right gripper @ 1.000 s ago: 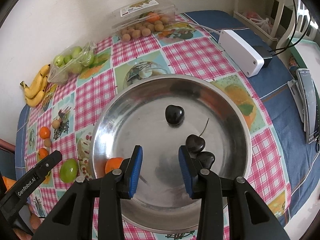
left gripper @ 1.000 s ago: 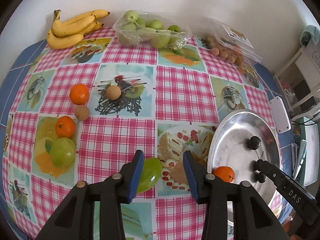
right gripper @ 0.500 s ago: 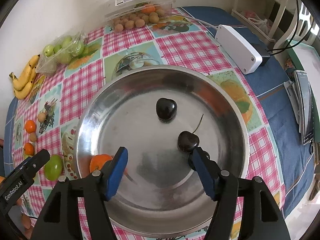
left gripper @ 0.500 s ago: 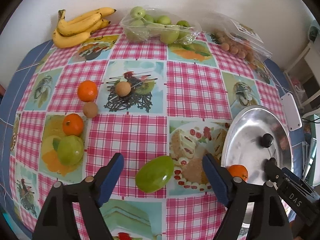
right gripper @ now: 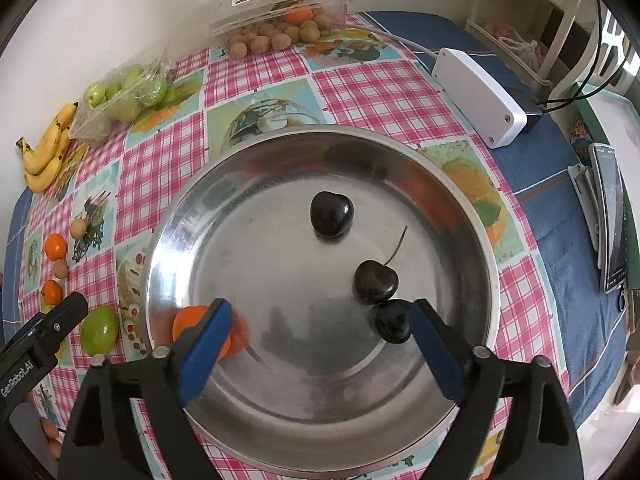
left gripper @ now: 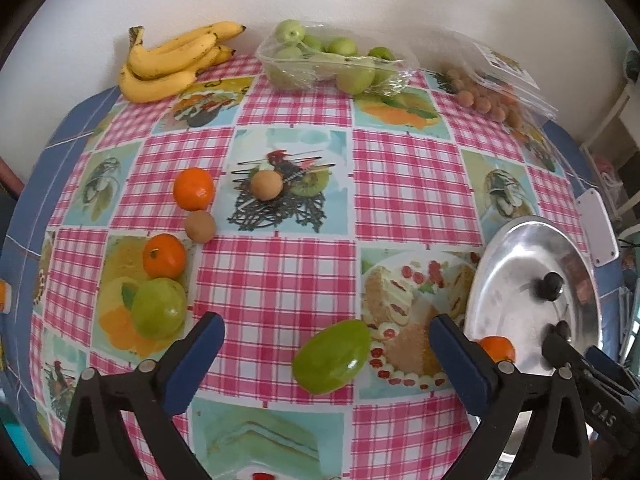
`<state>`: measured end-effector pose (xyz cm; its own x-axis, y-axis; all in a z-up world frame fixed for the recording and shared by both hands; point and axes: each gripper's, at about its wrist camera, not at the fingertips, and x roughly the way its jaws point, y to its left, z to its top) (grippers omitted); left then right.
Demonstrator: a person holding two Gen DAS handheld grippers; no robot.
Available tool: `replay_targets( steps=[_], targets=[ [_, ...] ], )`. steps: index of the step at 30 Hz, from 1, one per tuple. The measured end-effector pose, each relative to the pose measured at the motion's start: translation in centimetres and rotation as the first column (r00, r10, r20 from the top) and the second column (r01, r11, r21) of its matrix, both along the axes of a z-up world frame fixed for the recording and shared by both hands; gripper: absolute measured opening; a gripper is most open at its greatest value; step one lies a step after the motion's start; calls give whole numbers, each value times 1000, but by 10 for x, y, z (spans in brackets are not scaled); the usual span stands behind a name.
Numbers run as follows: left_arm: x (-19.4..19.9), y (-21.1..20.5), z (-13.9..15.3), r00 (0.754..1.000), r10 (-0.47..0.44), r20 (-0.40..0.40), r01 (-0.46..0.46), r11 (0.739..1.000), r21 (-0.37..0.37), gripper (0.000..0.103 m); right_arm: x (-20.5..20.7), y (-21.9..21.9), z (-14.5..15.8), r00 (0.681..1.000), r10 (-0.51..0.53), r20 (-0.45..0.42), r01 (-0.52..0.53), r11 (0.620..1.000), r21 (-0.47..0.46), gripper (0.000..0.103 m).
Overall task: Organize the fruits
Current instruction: 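Withdraw both grippers from the steel bowl toward the green fruits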
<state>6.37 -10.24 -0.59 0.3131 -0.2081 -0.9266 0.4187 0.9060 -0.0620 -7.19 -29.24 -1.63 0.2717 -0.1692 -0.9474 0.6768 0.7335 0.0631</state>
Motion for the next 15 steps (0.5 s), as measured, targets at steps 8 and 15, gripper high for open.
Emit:
replay_targets(
  steps=[8, 15],
  targets=[
    [1, 3, 2, 1000, -1, 7, 1, 1000, 1, 103, 0, 0, -3, 1000, -1, -27, 1, 1000, -10, 102],
    [-1, 4, 6, 999, -31, 20, 31, 999, 11, 103, -1, 3, 2, 1000, 8, -26, -9, 1000, -15, 102]
  ],
)
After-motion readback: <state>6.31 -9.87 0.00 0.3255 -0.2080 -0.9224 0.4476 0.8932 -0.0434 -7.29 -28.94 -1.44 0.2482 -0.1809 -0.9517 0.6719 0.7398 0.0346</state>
